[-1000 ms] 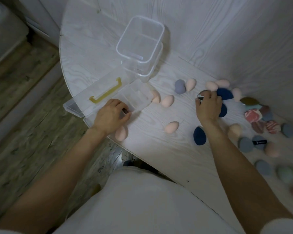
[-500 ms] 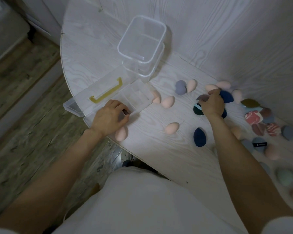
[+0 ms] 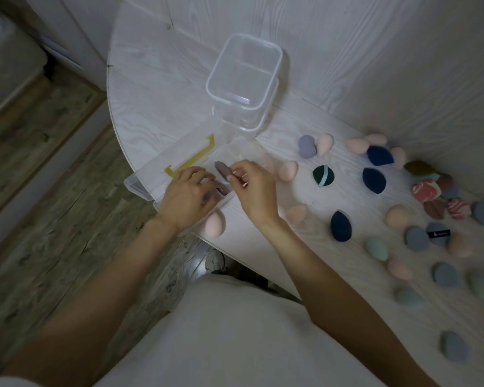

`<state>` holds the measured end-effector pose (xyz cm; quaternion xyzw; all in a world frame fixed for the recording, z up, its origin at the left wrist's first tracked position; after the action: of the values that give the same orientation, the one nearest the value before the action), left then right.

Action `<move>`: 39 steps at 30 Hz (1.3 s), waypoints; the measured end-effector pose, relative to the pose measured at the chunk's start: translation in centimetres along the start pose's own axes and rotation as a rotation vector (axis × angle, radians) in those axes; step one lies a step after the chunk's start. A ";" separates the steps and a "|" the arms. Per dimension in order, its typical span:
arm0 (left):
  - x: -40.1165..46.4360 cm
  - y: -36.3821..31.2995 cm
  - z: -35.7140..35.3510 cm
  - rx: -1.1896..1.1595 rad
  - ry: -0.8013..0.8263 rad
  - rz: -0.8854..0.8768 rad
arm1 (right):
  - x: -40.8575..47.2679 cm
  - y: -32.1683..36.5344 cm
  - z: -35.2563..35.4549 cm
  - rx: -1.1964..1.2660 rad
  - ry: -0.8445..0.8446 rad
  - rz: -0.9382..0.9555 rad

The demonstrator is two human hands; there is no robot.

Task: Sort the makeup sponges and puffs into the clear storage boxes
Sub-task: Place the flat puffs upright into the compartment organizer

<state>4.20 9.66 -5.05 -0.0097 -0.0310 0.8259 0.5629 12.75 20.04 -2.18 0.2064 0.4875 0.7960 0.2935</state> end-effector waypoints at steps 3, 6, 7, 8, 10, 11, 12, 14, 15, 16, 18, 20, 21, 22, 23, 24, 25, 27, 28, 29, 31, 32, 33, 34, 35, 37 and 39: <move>-0.3 0.1 -0.1 -0.001 -0.007 -0.009 | 0.1 0.5 -2.0 -0.230 0.032 0.078; -0.6 0.2 -0.3 -0.025 0.019 -0.021 | 0.2 -0.2 -2.9 -0.470 0.072 0.062; -0.6 0.2 -0.3 -0.029 0.030 -0.024 | 0.2 -0.3 -3.0 -0.523 0.081 0.056; -0.6 0.2 -0.3 -0.032 0.039 -0.026 | 0.1 -0.4 -3.1 -0.559 0.085 0.060; -0.5 0.1 -0.3 -0.038 0.048 -0.031 | 0.1 -0.2 -3.1 -0.617 0.058 0.082; -0.4 0.1 -0.3 -0.043 0.045 -0.031 | 0.2 -0.1 -3.2 -0.642 0.041 0.084; -0.4 0.1 -0.2 -0.050 0.040 -0.029 | 0.4 -0.1 -3.2 -0.654 0.027 0.079; -0.3 0.2 -0.1 -0.060 0.033 -0.015 | 0.8 -0.2 -3.3 -0.636 0.009 0.072; -0.3 0.2 0.0 -0.064 0.027 -0.007 | 0.8 -0.2 -3.4 -0.613 0.014 0.077; -0.2 0.2 0.2 -0.069 0.018 0.000 | 0.7 -0.3 -3.5 -0.583 0.024 0.085; -0.3 0.2 0.4 -0.080 0.003 0.010 | 0.4 -0.4 -3.4 -0.510 0.043 0.079; -0.3 0.2 0.4 -0.082 0.010 0.009 | -0.1 -0.7 -2.9 -0.466 0.042 0.043; -0.3 0.3 0.3 -0.080 0.017 0.009 | -0.2 -0.9 -2.7 -0.466 0.034 0.033; -0.2 0.2 0.2 -0.077 0.025 0.008 | -0.4 -0.9 -2.6 -0.471 0.030 0.033; -0.2 0.2 0.1 -0.073 0.031 0.008 | -0.5 -1.0 -2.5 -0.473 0.031 0.035; -0.2 0.2 0.1 -0.069 0.038 0.008 | -0.5 -1.1 -2.5 -0.471 0.038 0.033; -0.2 0.1 0.1 -0.065 0.042 0.012 | -0.4 -1.2 -2.5 -0.466 0.051 0.029; 0.0 -0.2 0.3 -0.068 0.036 0.019 | -0.4 -1.2 -2.0 -0.427 0.057 0.028; 0.1 -0.4 0.6 -0.083 0.011 0.024 | -0.5 -1.0 -1.4 -0.390 0.048 0.038; 0.2 -0.8 1.1 -0.105 -0.036 0.027 | -0.7 -1.0 -0.6 -0.347 0.033 0.053; 0.6 -2.1 2.4 -0.169 -0.156 0.005 | -1.5 -1.1 1.7 -0.279 0.005 0.064; 0.9 -3.2 3.2 -0.202 -0.208 -0.025 | -2.1 -1.5 3.0 -0.265 -0.007 0.057; 1.1 -4.5 3.8 -0.235 -0.247 -0.063 | -2.7 -1.9 4.3 -0.263 -0.021 0.048; 1.5 -6.0 4.4 -0.267 -0.267 -0.107 | -3.4 -2.4 5.9 -0.268 -0.044 0.039; 1.9 -7.4 4.8 -0.298 -0.274 -0.141 | -4.2 -2.9 7.3 -0.272 -0.066 0.029; 3.6 -10.6 4.6 -0.385 -0.227 -0.181 | -5.7 -4.6 10.6 -0.294 -0.114 -0.012; 5.6 -13.0 3.4 -0.470 -0.121 -0.169 | -7.2 -6.4 13.4 -0.313 -0.151 -0.069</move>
<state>14.03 19.50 -0.76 -0.0883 -0.2562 0.7453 0.6092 28.01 26.26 -2.34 0.2004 0.3412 0.8337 0.3851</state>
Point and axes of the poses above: each hand's wrist, its own x-axis towards the middle knuckle, its own z-axis out of the back of the hand, y = z × x, the point moved 8 cm from there along x, towards the middle knuckle, and after that the axes turned 11 degrees about x, right-handed, at the moved point
